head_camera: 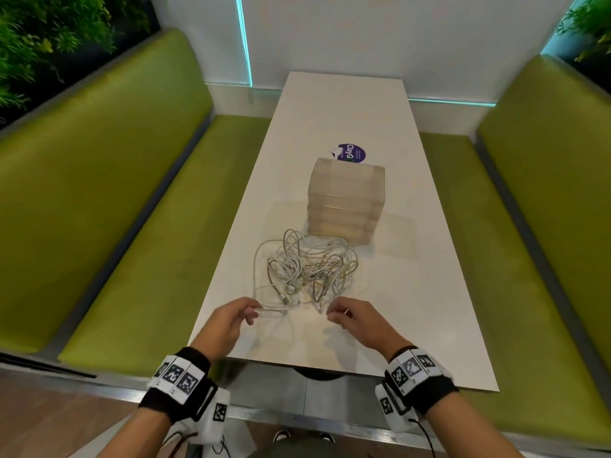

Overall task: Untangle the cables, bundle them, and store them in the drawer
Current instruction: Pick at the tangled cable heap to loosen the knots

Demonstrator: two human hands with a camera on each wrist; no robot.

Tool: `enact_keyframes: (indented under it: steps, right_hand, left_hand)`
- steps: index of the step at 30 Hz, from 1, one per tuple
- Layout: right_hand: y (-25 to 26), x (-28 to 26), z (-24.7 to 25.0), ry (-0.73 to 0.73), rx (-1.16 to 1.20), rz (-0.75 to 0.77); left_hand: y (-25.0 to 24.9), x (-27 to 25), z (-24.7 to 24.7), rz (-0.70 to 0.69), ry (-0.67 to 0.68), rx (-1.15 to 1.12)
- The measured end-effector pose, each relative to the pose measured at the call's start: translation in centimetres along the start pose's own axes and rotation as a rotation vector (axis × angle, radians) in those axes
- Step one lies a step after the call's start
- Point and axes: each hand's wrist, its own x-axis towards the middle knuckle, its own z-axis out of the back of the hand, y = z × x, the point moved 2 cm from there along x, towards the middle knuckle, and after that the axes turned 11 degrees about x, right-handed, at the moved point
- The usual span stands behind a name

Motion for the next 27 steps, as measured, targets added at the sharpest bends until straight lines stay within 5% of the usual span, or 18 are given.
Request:
enact_keyframes:
  steps: [6,16,20,23,27]
  right_hand:
    - [3.5,-1.3,-4.3,0.101,0.462,-0.061]
    - [5.0,-1.7,-3.7,0.133,0.609,-0.076]
    - [5.4,-1.7,-2.6,0.137,0.887,-0.120]
    - [5.6,-0.9,-3.5,0.177,0.529,0.020]
    - [6.3,0.0,-6.1,0.236,0.365,0.091]
  left_hand:
    - [-2.6,-0.9,-3.9,-0.016,0.133,-0.375]
    - [-4.4,-1.6,-5.1,-0.277,0.103,0.170]
    - [-4.7,-1.5,-3.8,-0.013,-0.112,-0.339]
    - [-5.8,-2.0,-3.0,0.125,-0.141,-0.750]
    - [-6.6,-2.0,-1.9,0.133,-0.196,-0.928]
